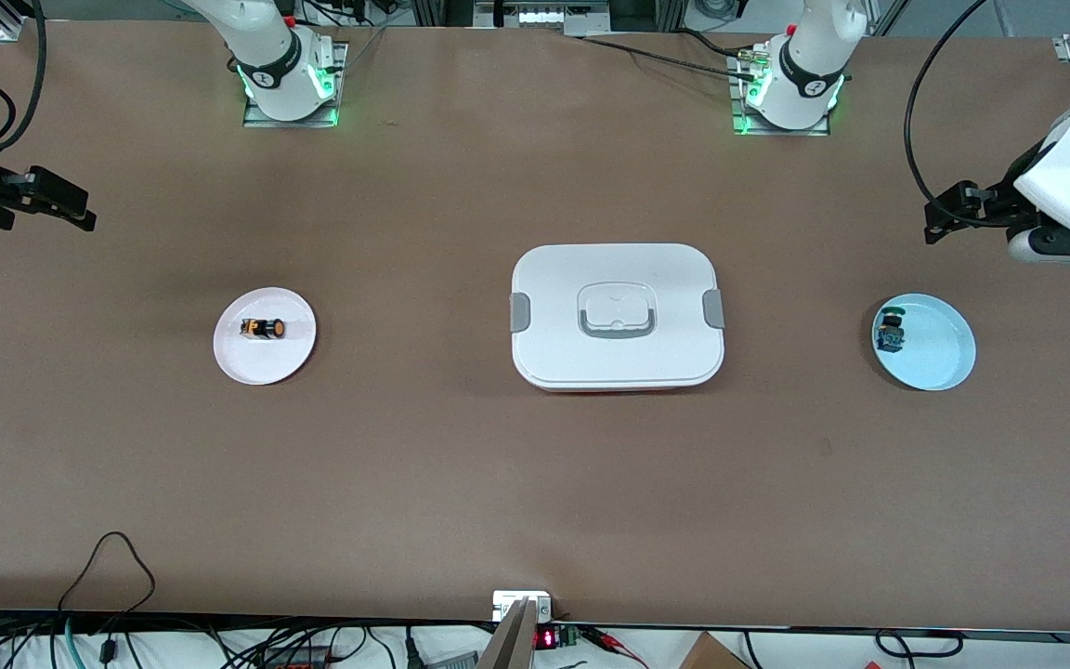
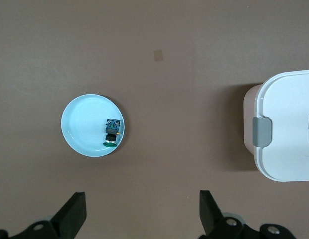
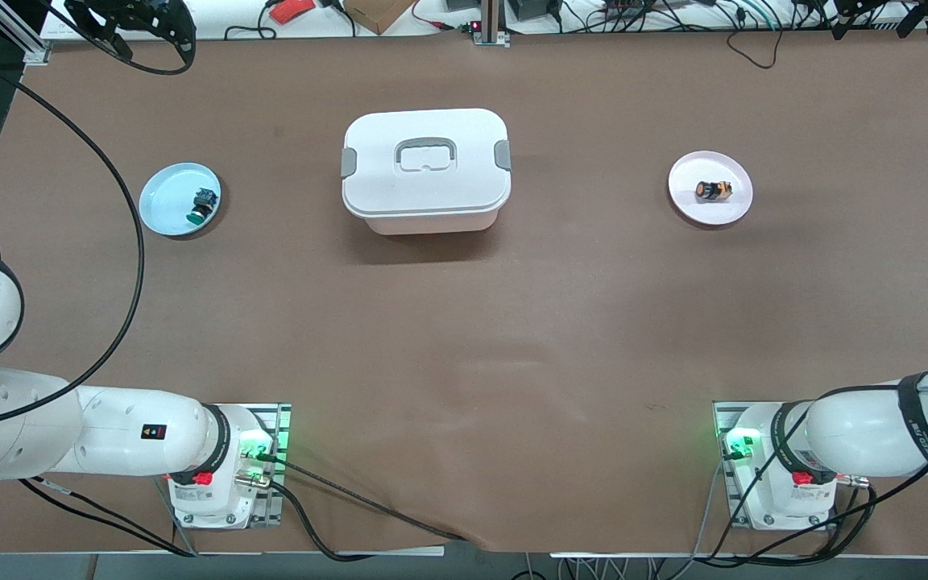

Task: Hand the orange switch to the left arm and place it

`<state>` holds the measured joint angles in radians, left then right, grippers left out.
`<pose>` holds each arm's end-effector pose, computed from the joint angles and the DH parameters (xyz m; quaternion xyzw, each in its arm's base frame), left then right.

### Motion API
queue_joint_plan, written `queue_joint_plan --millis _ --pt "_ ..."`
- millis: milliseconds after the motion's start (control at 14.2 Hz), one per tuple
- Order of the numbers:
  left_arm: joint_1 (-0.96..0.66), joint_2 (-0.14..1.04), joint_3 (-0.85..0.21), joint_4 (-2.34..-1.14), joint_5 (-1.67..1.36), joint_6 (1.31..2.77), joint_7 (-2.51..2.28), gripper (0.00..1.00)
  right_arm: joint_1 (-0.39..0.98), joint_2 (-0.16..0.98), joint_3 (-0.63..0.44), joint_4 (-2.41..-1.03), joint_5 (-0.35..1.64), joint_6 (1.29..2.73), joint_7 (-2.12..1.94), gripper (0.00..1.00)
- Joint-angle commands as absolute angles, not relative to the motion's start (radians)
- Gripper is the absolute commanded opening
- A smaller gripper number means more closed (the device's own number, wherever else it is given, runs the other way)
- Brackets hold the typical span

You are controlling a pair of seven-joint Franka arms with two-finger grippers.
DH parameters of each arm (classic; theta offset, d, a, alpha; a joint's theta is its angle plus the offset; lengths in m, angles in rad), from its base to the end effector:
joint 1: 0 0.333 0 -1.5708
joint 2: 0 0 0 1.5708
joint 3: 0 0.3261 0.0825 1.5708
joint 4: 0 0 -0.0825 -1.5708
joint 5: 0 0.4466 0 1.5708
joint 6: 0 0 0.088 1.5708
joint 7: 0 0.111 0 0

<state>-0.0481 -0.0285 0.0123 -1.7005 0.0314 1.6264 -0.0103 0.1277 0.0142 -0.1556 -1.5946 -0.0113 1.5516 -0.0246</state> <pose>0.6084 -0.0184 0.5834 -0.9995 0.0140 0.0224 0.0160 0.6177 -0.0179 0.6076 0.9996 -0.0016 -0.0287 0.0060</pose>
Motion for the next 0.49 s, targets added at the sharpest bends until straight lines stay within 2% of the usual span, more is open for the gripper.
queue_joint_plan --millis 0,424 --pt "-0.034 -0.028 0.003 -1.681 0.025 1.606 0.012 1.00 0.127 0.014 -0.156 -1.575 -0.003 1.531 -0.034 1.00" --pt "-0.034 -0.028 0.005 -1.681 0.025 1.606 0.012 1.00 0.126 0.021 -0.158 -1.572 -0.002 1.532 -0.034 1.00"
